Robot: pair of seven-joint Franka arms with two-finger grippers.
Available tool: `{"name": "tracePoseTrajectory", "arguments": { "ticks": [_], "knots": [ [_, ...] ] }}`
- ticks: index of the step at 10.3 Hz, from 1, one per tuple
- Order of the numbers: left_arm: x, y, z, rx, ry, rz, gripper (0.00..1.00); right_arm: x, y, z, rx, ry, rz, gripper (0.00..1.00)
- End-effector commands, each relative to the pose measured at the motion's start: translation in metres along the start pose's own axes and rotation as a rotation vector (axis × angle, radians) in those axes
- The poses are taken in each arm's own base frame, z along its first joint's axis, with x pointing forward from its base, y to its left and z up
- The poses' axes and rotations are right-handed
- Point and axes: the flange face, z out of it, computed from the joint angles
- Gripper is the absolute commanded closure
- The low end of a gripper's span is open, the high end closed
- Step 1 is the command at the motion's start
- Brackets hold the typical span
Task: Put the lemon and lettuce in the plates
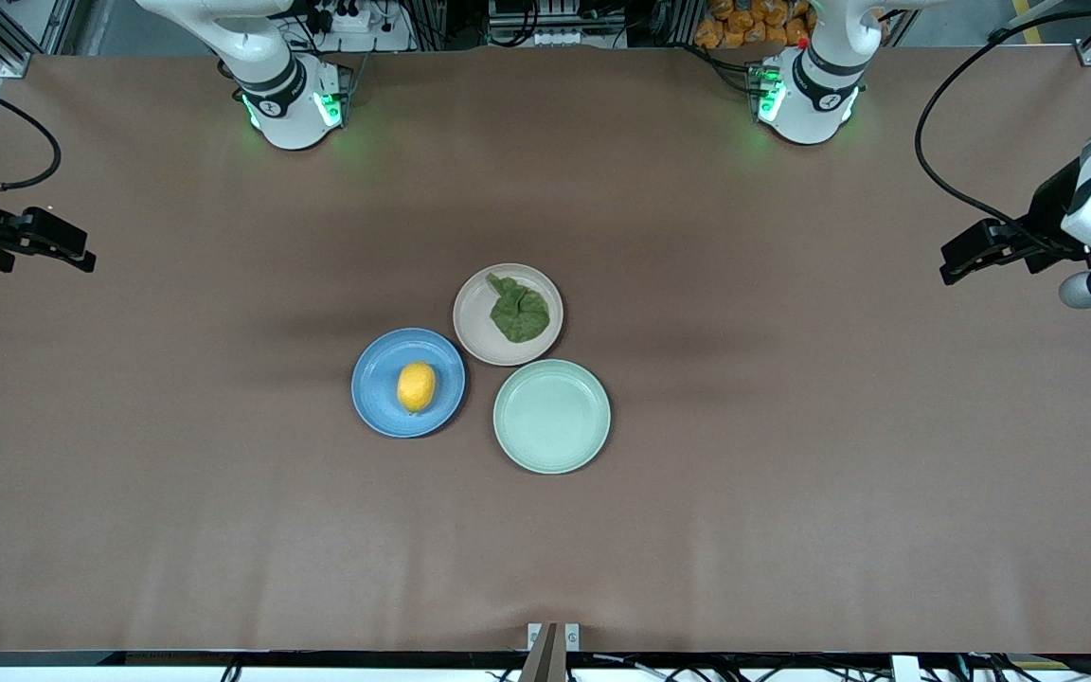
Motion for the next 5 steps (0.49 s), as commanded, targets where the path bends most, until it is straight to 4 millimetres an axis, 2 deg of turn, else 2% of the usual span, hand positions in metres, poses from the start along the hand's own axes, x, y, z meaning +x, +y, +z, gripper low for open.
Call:
{"name": "tracePoseTrajectory", "arguments": {
  "ticks": [1,5],
  "knots": [
    [-0.005,0.001,0.002,0.007,-0.019,0.022,0.0,-0.005,-0.005,-0.009,0.006,0.018,0.012,0.0],
    [-0.007,0.007,0.014,0.006,-0.047,0.034,0.0,-0.005,-0.003,-0.017,0.011,0.035,0.015,0.0]
  ]
}}
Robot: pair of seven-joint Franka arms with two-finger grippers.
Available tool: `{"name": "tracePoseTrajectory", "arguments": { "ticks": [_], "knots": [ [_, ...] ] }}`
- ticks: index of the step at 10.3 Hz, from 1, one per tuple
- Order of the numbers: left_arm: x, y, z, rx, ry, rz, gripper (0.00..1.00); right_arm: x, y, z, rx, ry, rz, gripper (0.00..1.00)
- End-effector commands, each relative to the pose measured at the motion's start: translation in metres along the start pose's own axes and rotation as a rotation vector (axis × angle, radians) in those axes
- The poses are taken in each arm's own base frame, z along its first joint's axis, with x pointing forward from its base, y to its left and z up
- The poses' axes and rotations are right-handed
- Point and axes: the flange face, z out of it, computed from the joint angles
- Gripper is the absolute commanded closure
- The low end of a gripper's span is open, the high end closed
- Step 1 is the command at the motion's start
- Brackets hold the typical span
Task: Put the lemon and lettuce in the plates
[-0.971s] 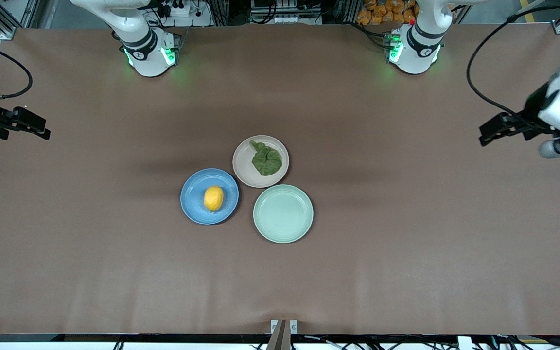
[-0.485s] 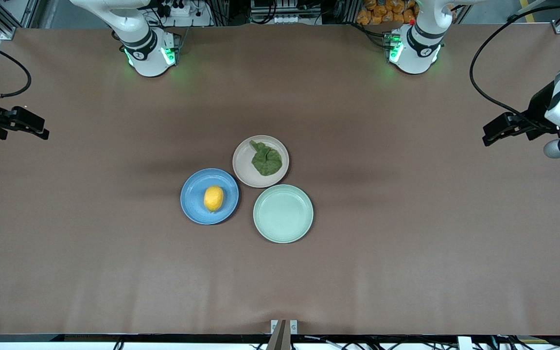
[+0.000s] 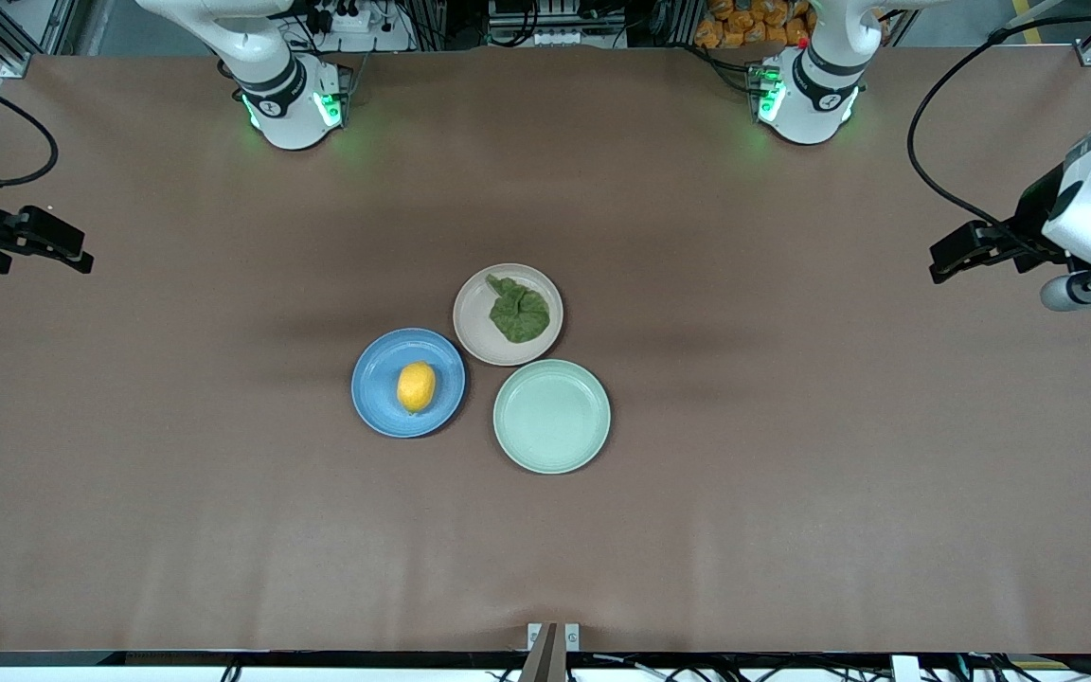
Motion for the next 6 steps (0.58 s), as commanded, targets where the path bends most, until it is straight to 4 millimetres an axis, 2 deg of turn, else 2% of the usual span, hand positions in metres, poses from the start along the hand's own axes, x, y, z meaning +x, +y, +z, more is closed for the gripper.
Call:
{"name": "tracePoseTrajectory", "arguments": {
  "ticks": [1,6],
  "knots": [
    [-0.0023,-0.0011,0.0008,-0.005,-0.014,0.02,0.0,-0.0049,-0.0014,-0.008,0.007,0.012,0.016,0.0],
    [0.0006,-0.0003,-0.0002,-0.001,0.0,0.061,0.0,-0.0045,0.0004,-0.0072,0.007,0.011,0.019,0.0]
  ]
}}
